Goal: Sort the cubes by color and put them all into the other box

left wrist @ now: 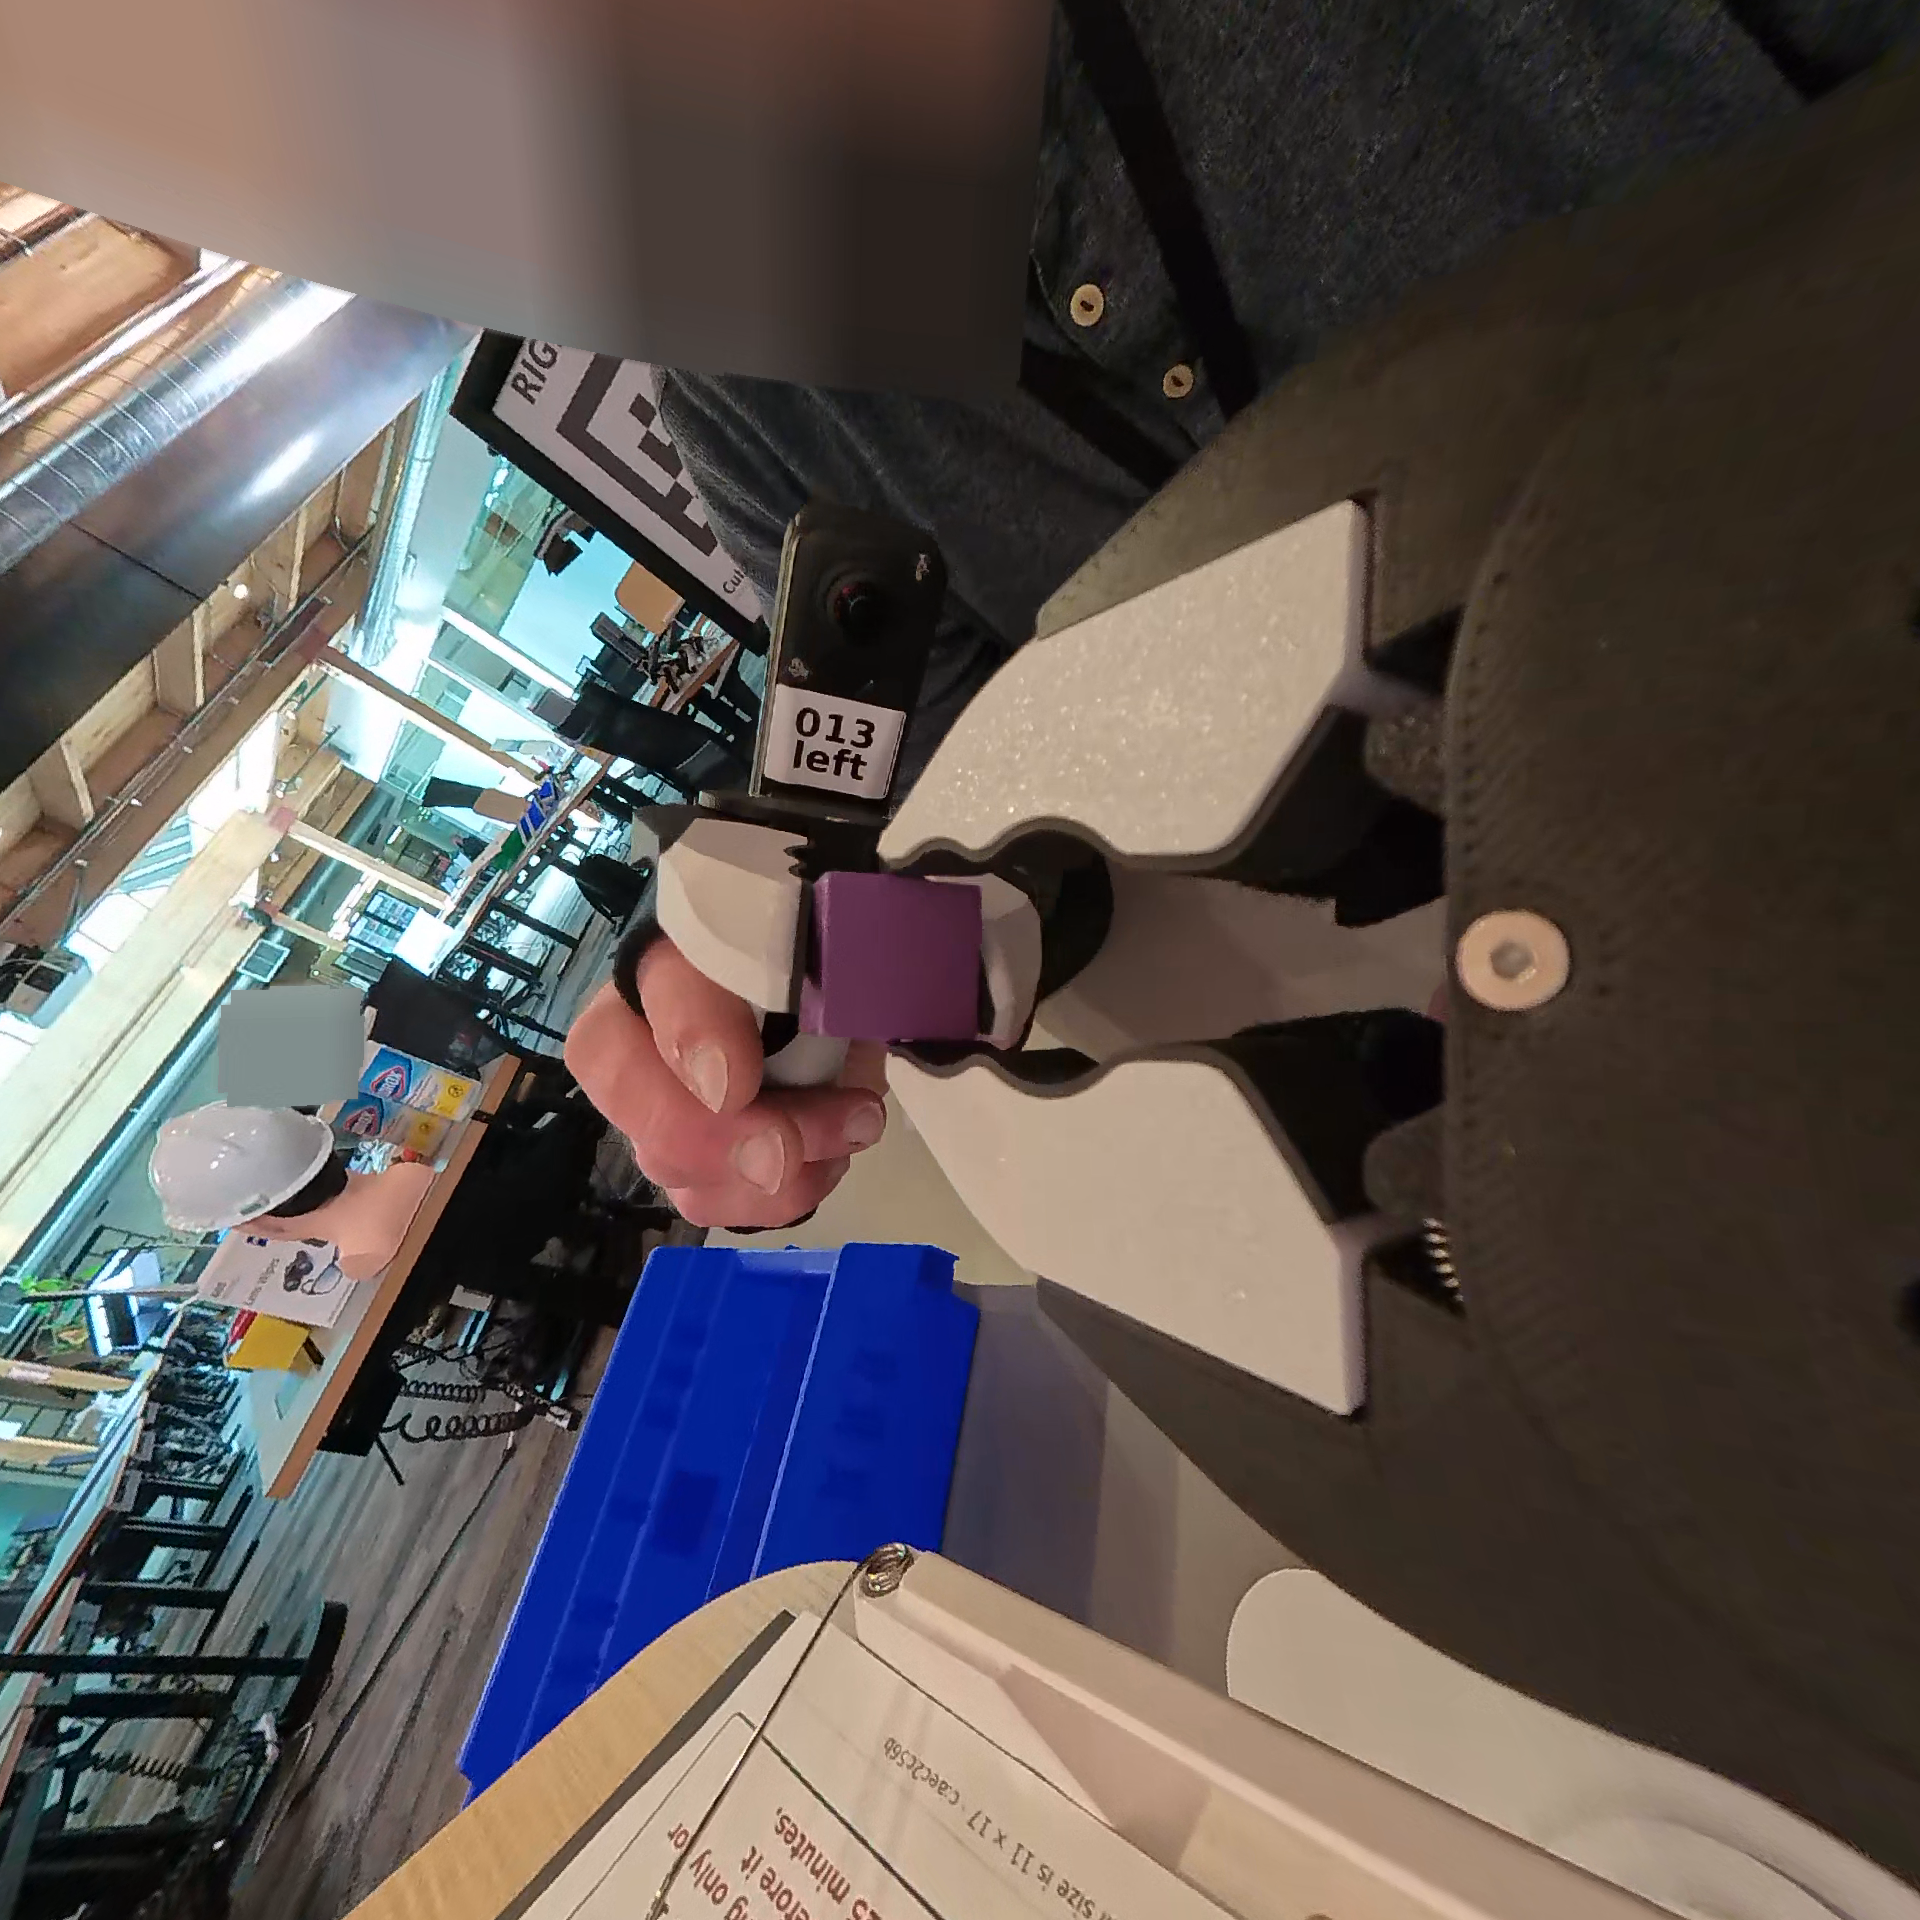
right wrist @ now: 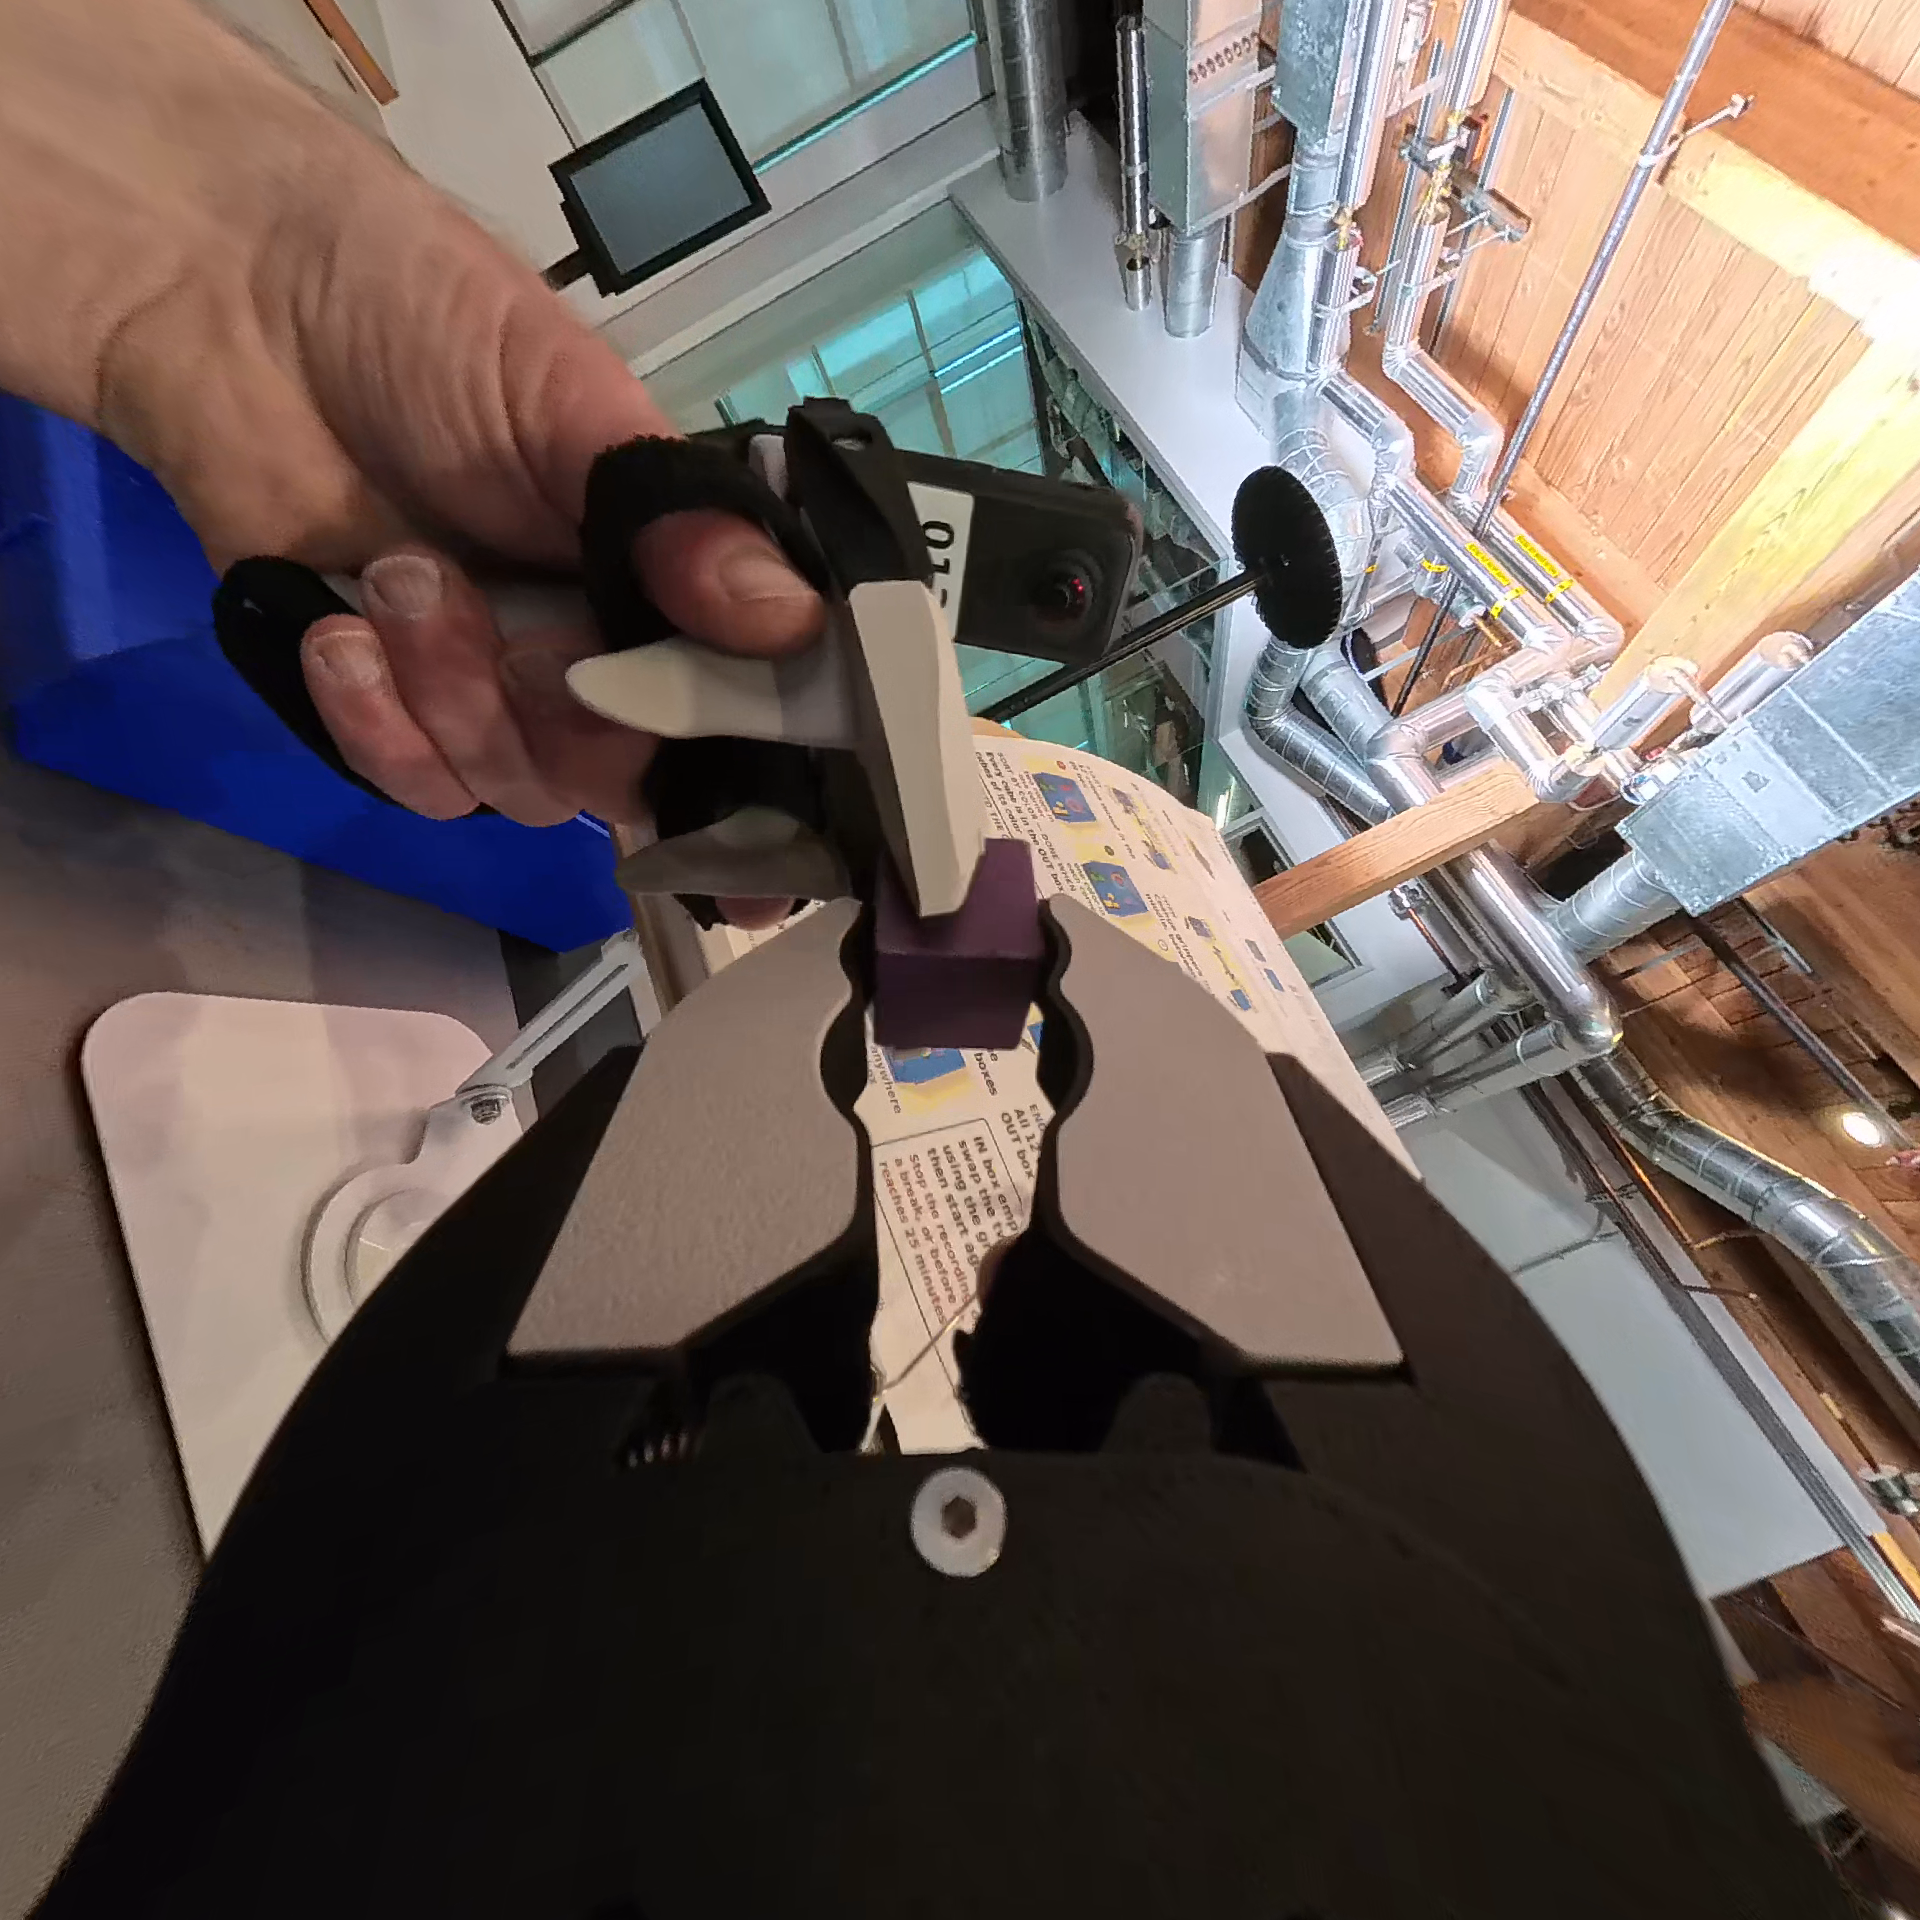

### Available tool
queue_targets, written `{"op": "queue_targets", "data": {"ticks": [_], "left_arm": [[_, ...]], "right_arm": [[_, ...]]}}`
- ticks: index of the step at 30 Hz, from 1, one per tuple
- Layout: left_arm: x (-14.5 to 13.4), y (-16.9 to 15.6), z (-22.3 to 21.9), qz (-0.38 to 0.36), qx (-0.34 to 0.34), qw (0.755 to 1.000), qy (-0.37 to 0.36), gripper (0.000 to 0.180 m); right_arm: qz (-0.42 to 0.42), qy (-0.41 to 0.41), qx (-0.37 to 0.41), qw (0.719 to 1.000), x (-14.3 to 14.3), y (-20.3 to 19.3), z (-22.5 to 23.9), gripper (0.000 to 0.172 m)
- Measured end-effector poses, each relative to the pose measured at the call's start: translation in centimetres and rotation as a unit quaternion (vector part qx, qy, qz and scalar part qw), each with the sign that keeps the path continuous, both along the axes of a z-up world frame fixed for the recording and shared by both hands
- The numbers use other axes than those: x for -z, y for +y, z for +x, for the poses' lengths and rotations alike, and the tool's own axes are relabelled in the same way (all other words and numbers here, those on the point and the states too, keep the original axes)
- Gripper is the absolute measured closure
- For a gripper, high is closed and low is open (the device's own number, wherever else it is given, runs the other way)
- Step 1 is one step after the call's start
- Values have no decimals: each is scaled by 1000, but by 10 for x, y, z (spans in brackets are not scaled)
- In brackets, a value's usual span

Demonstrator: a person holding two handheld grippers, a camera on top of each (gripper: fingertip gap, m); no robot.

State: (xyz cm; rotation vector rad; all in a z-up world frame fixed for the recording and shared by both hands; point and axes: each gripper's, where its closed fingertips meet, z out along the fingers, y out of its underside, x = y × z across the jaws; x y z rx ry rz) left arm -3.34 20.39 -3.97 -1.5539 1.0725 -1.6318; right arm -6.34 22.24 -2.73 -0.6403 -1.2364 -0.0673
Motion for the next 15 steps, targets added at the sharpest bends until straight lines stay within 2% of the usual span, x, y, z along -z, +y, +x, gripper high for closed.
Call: {"op": "queue_targets", "data": {"ticks": [2,4,6,8,13,15], "left_arm": [[-3,0,-1,-8,2,1000,-10,142],[-6,3,-4,-11,-9,1000,-15,143],[-5,7,-8,0,-23,1000,-6,153],[-9,5,-12,13,-25,1000,-7,176],[-14,11,-24,44,-66,997,14,180],[-14,13,-27,46,-74,996,18,180]], "right_arm": [[-7,5,4,1000,-4,3,5,143],[-16,15,15,1000,-11,10,14,143],[-31,25,50,998,-19,29,33,143],[-60,37,100,992,-24,58,61,143],[-176,85,223,955,-19,140,156,143],[-245,77,260,931,3,171,188,143]]}}
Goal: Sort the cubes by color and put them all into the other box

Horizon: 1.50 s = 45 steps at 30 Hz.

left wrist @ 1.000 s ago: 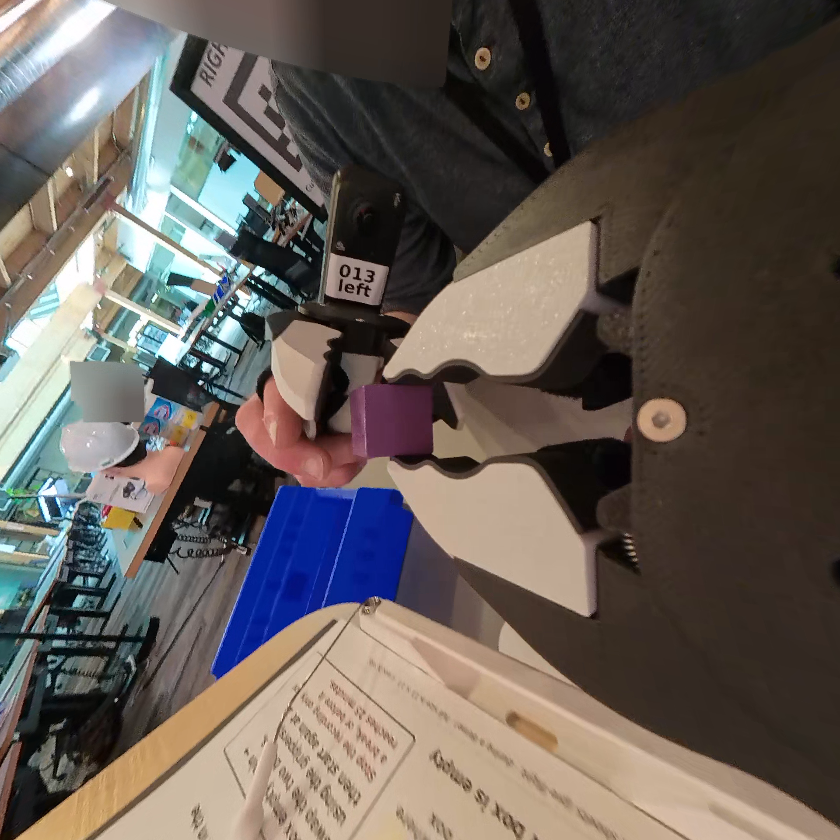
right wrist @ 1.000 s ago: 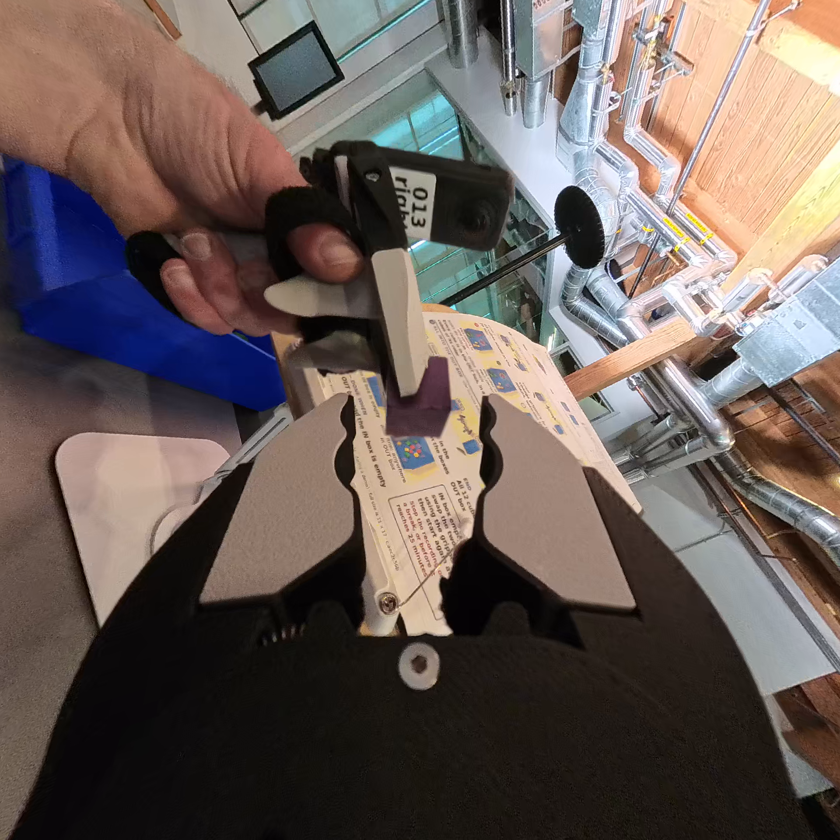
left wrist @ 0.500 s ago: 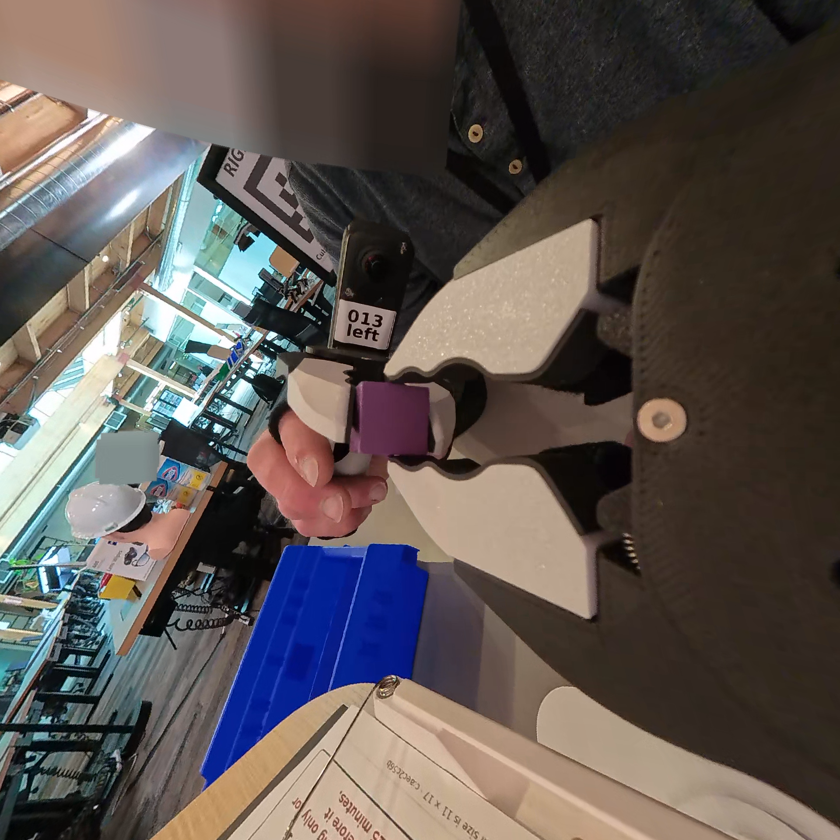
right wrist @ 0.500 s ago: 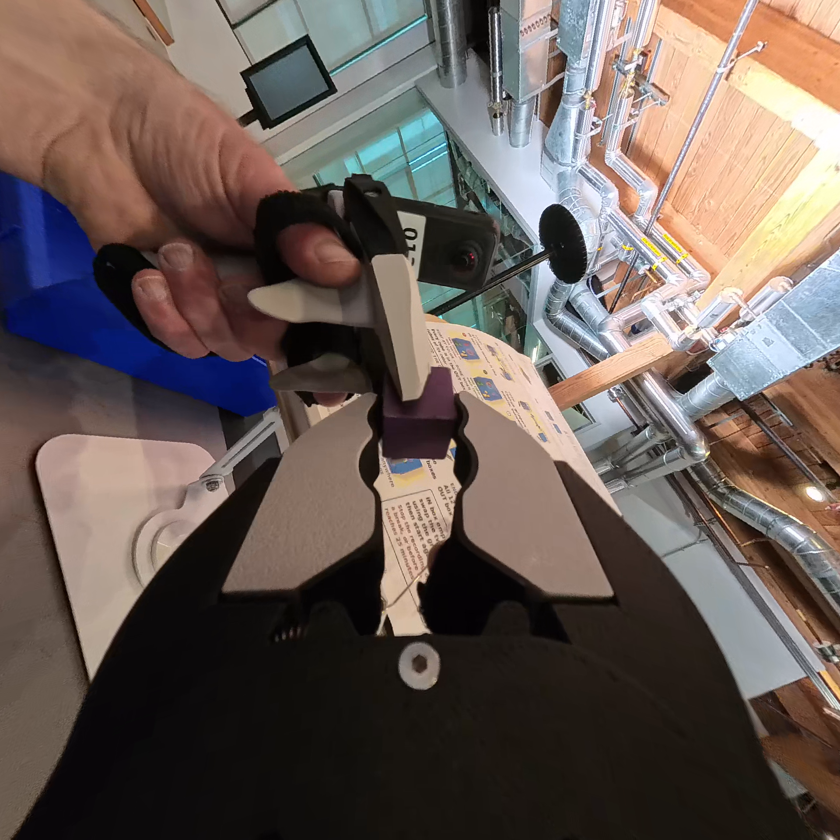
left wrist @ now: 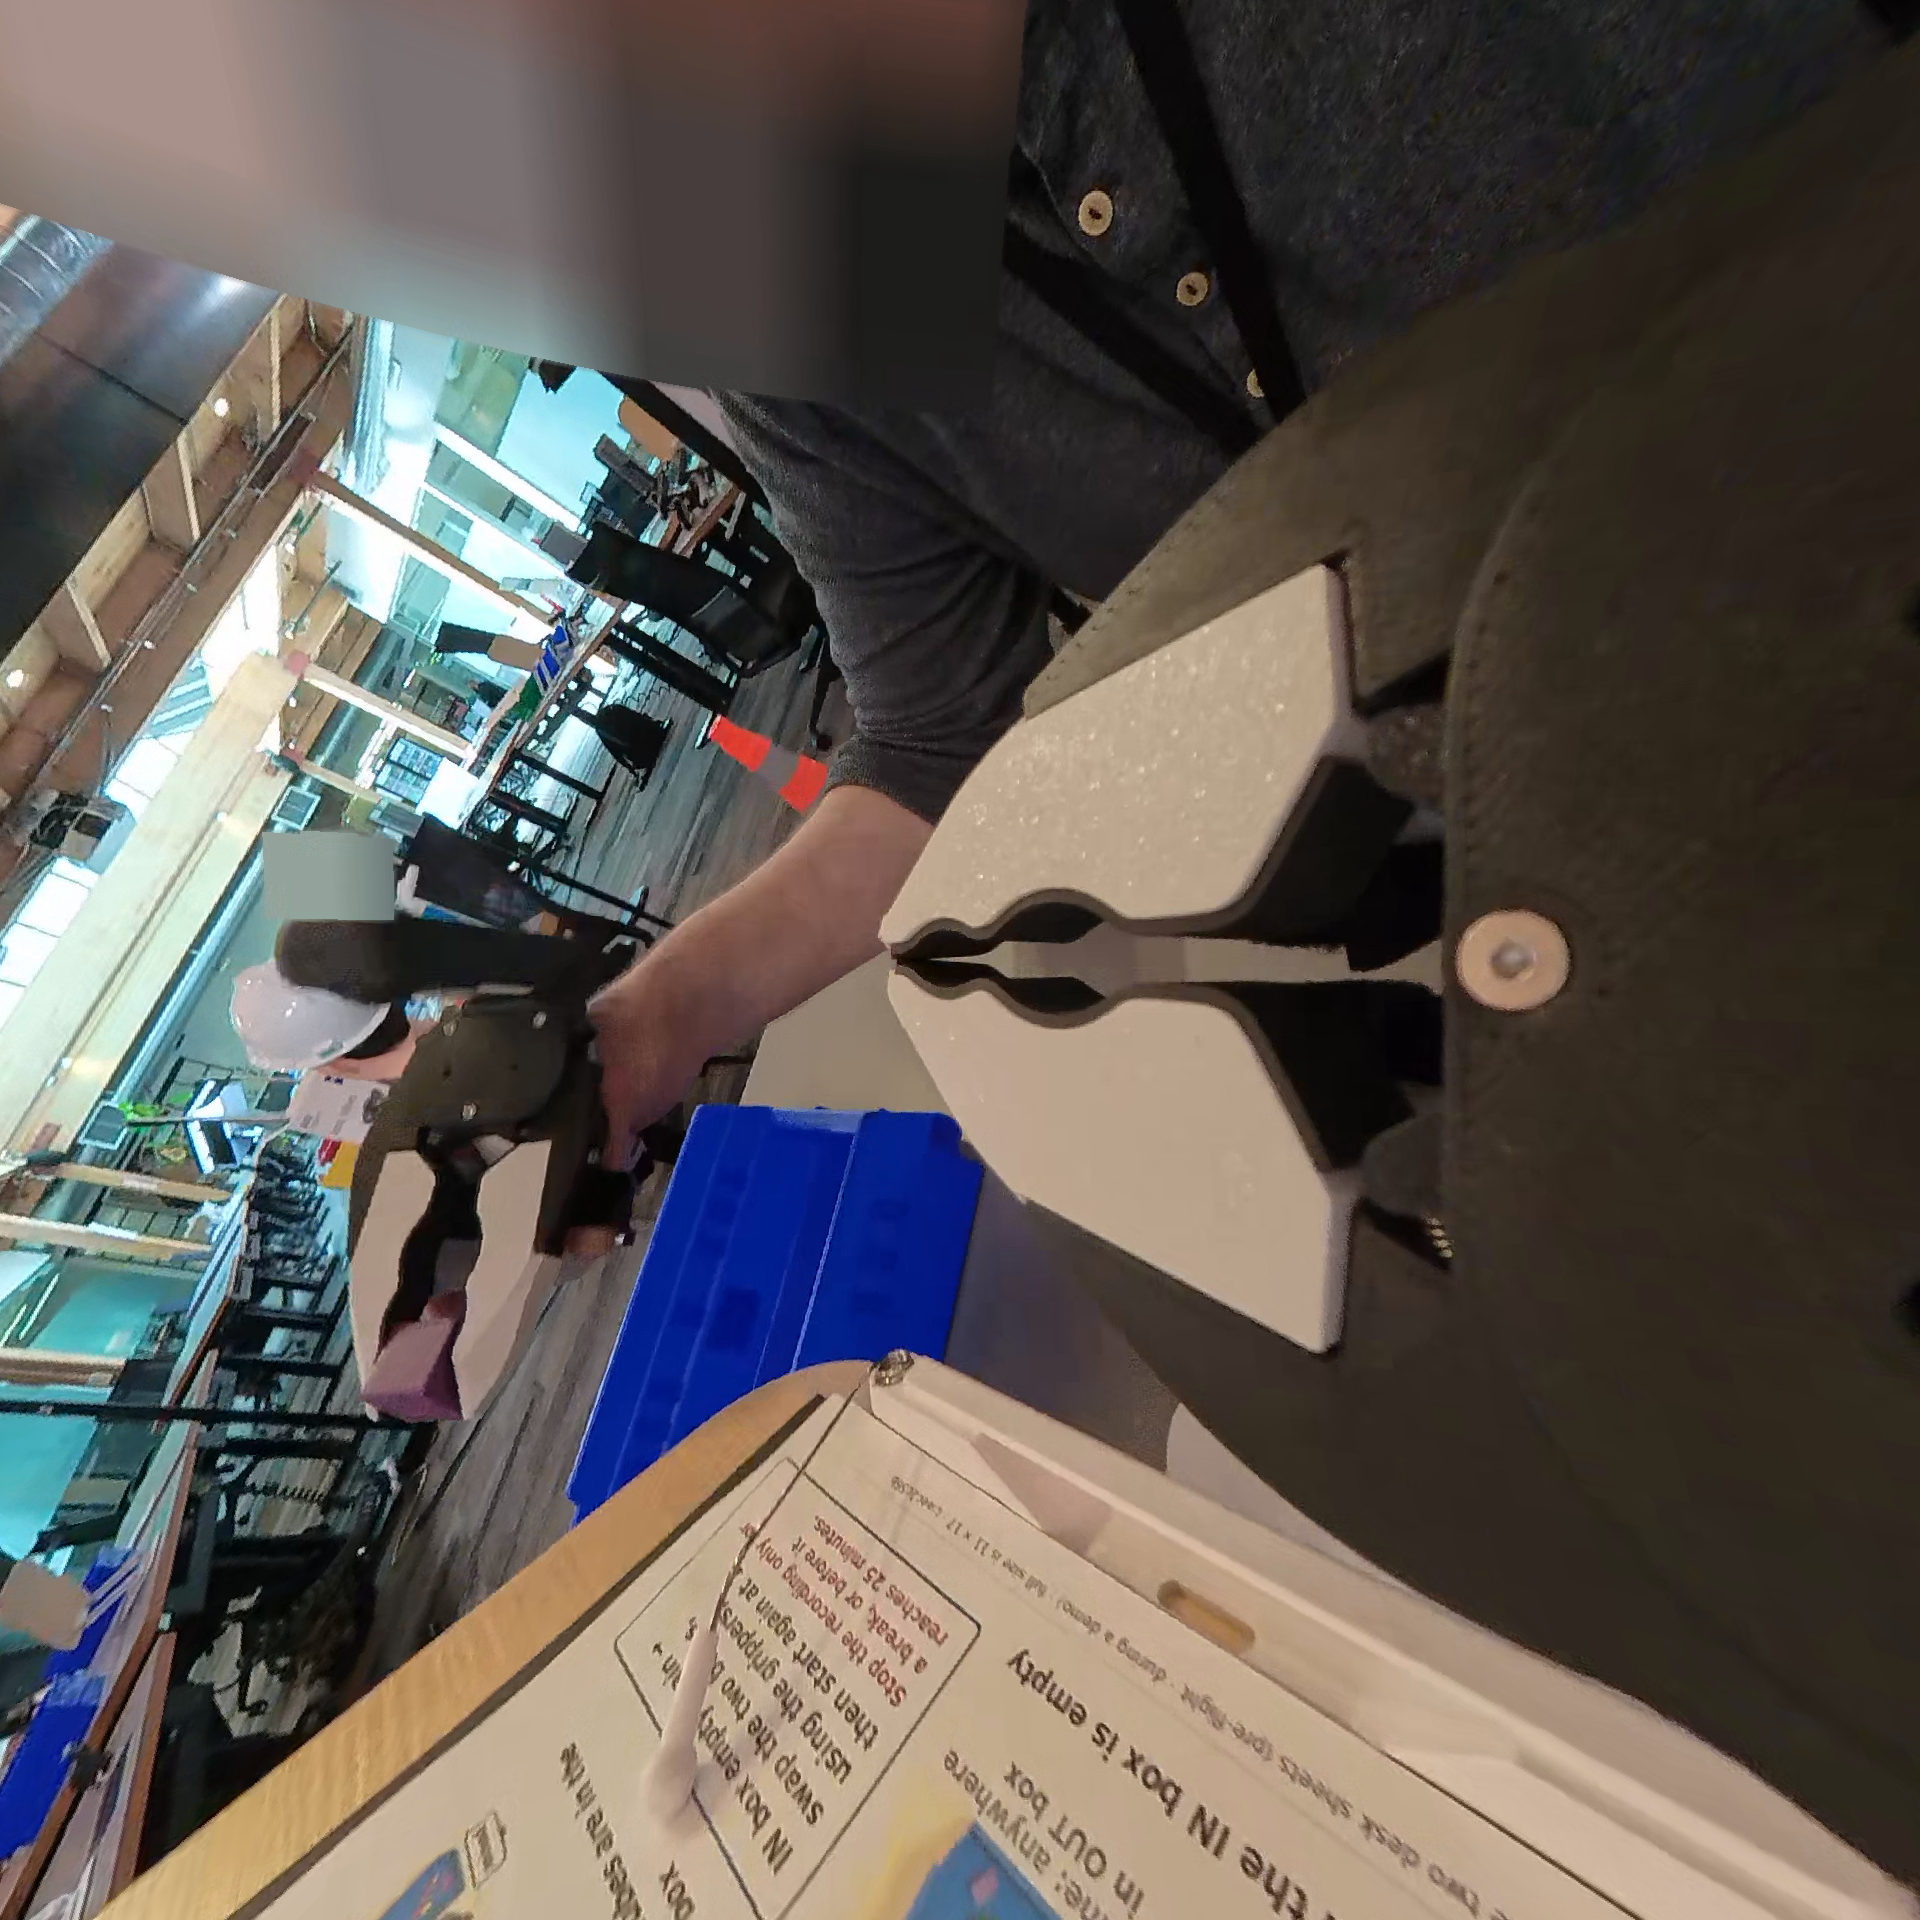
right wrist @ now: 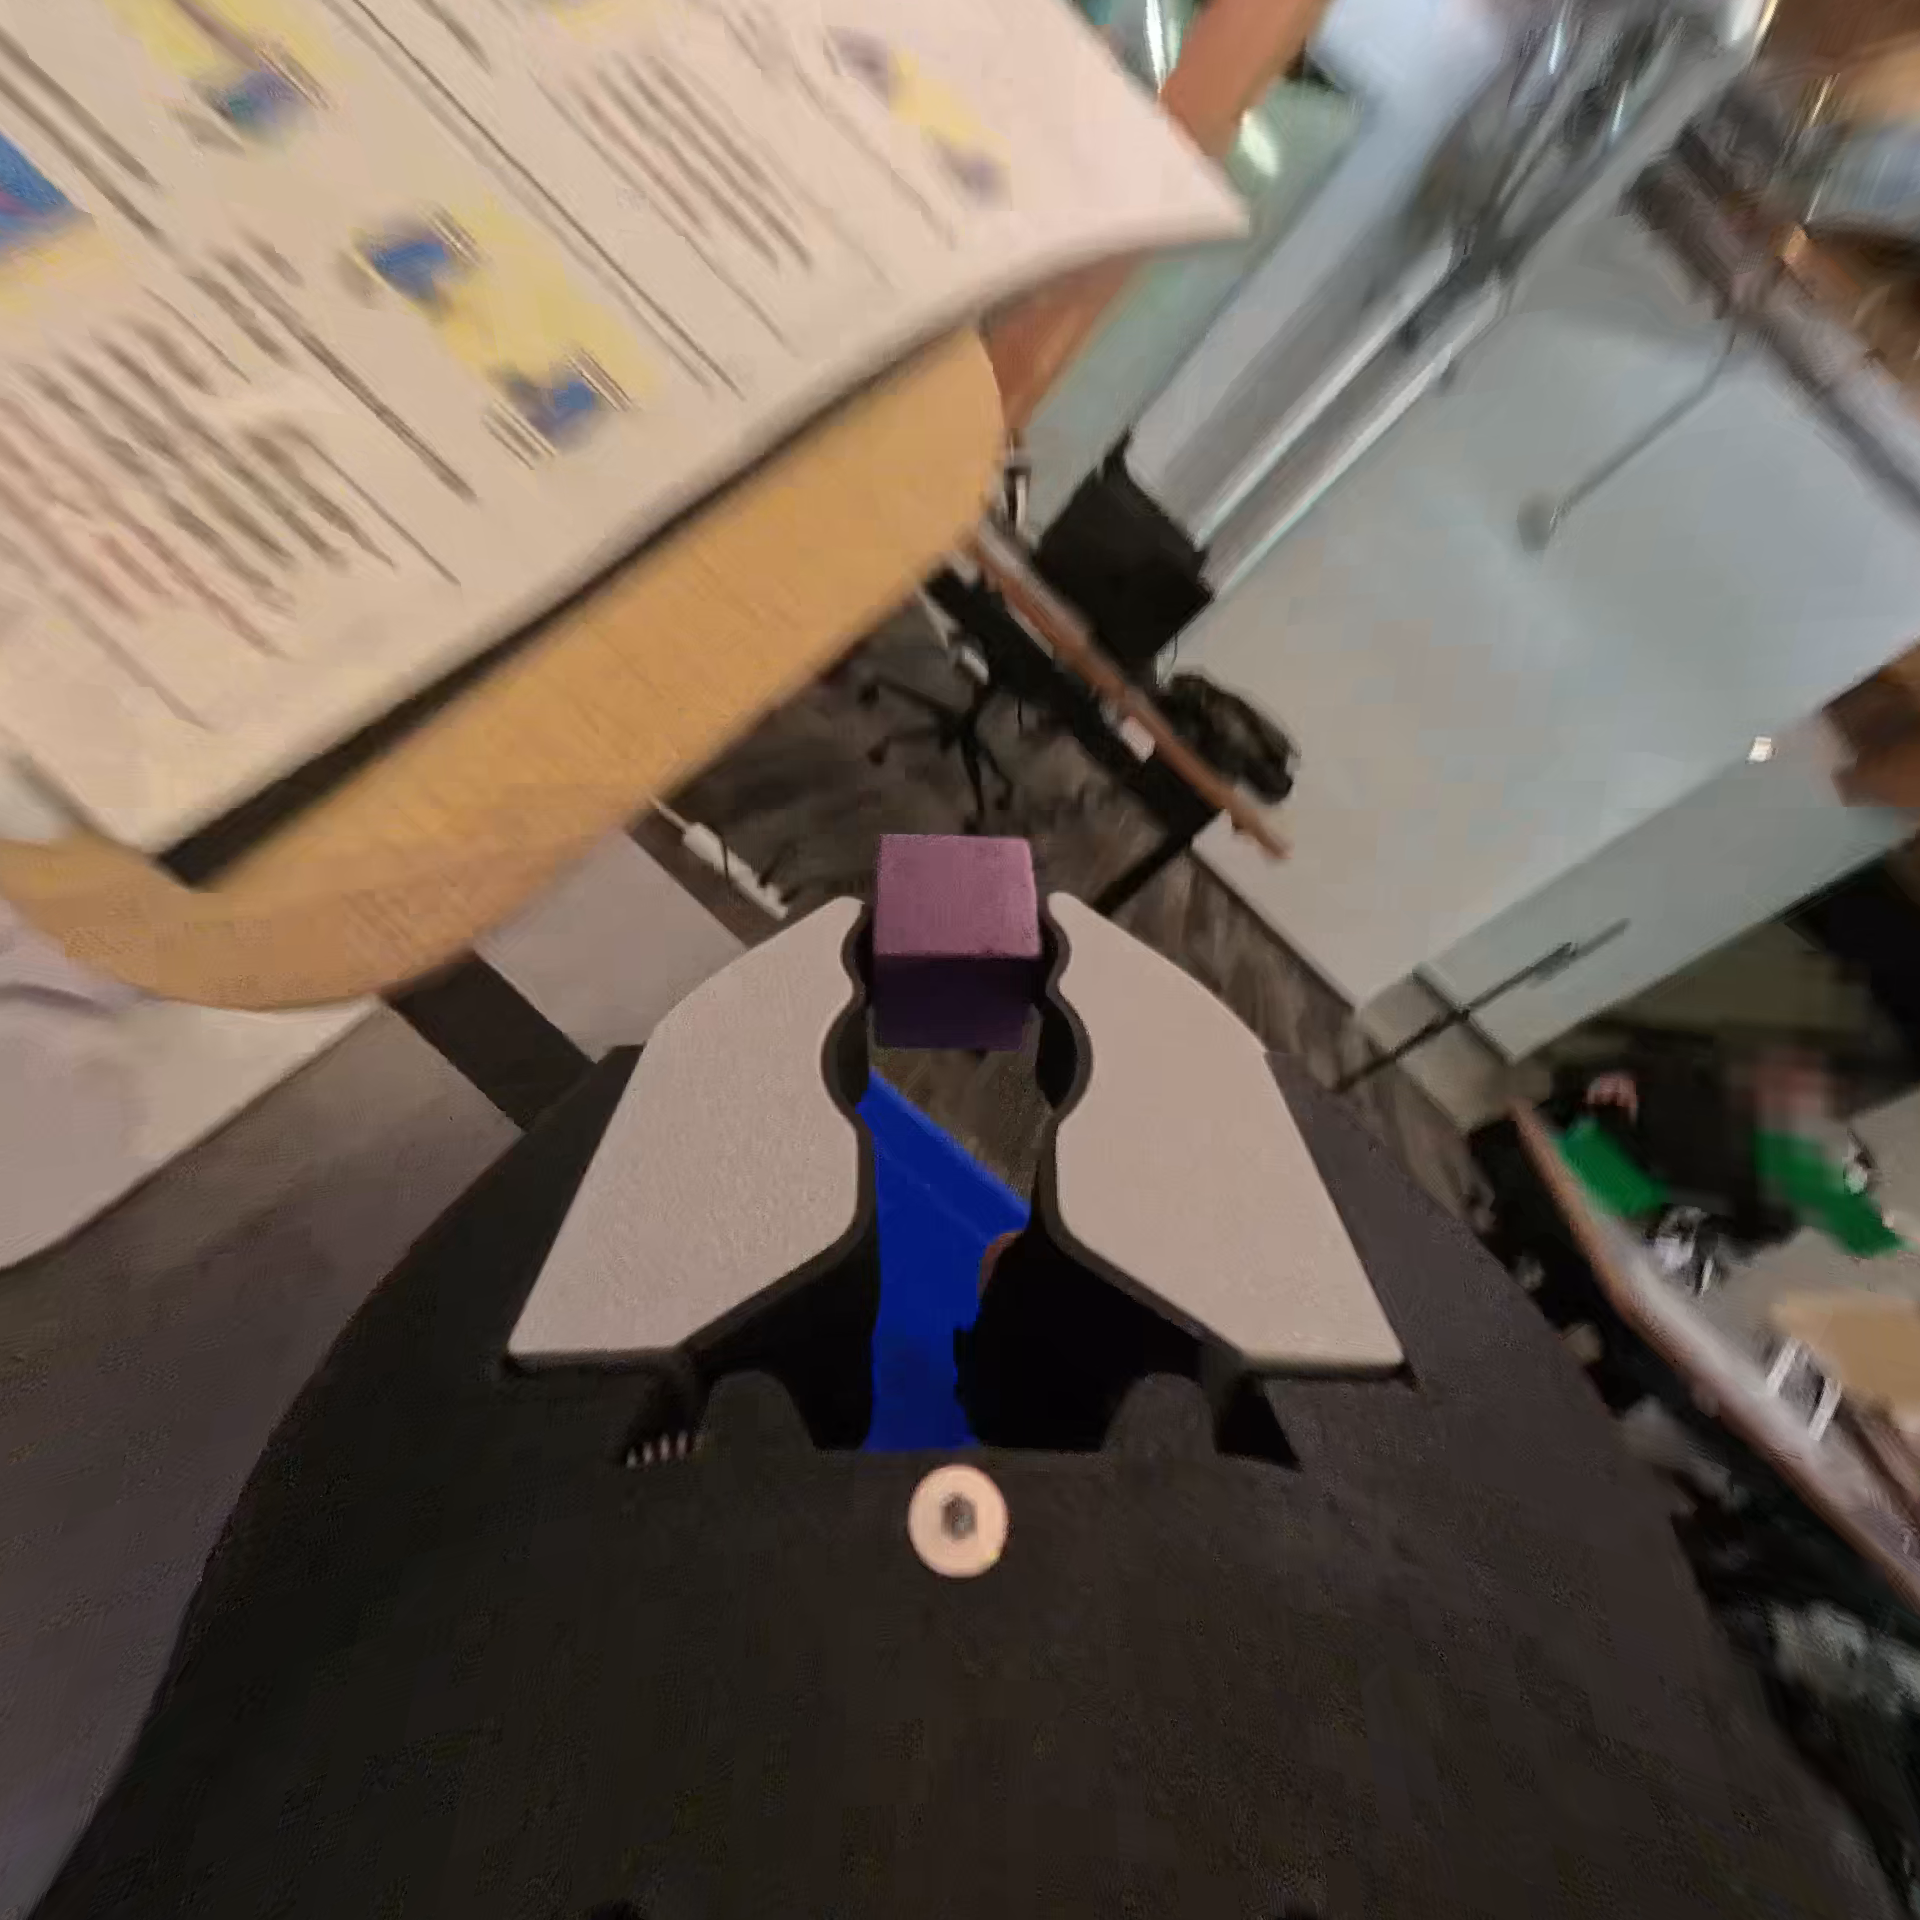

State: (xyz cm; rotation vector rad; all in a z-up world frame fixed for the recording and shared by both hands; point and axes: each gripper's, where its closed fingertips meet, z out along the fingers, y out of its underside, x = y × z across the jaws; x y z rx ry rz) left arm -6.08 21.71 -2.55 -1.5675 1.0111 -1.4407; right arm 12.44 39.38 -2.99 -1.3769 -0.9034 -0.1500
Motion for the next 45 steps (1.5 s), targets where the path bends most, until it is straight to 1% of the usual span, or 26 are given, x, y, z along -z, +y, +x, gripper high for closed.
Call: {"op": "queue_targets", "data": {"ticks": [2,4,8,10,14,18,21,24,28,34,37,41,45], "left_arm": [[1,4,-3,2,-12,1000,5,180],[5,6,-4,1,-13,1000,13,180],[9,13,-7,-6,-22,1000,11,180],[11,14,-8,-7,-24,1000,15,180],[14,17,-9,-6,-32,999,21,180],[16,18,-9,-5,-33,999,27,180],[18,18,-9,-3,-34,999,31,180],[19,19,-9,-3,-33,999,33,180],[23,19,-8,-6,-31,999,38,180],[25,20,-8,-6,-32,999,43,179],[24,21,-11,-1,-39,998,48,178],[18,21,-19,14,-52,997,56,178],[6,27,-42,46,-100,992,66,177]], "right_arm": [[-46,17,39,998,19,31,29,143],[-126,28,46,991,51,53,43,143],[-245,16,78,966,111,84,60,142],[-292,5,76,953,139,91,57,142],[-351,-46,83,932,185,98,51,142],[-395,-96,91,909,216,95,52,142],[-407,-114,102,901,228,96,56,142],[-416,-105,96,898,231,96,52,143],[-431,-116,94,890,241,93,49,142],[-425,-121,101,892,243,96,49,141],[-419,-103,97,897,234,97,48,136],[-404,-74,90,907,211,96,50,136],[-371,-40,86,924,180,96,53,140]]}}
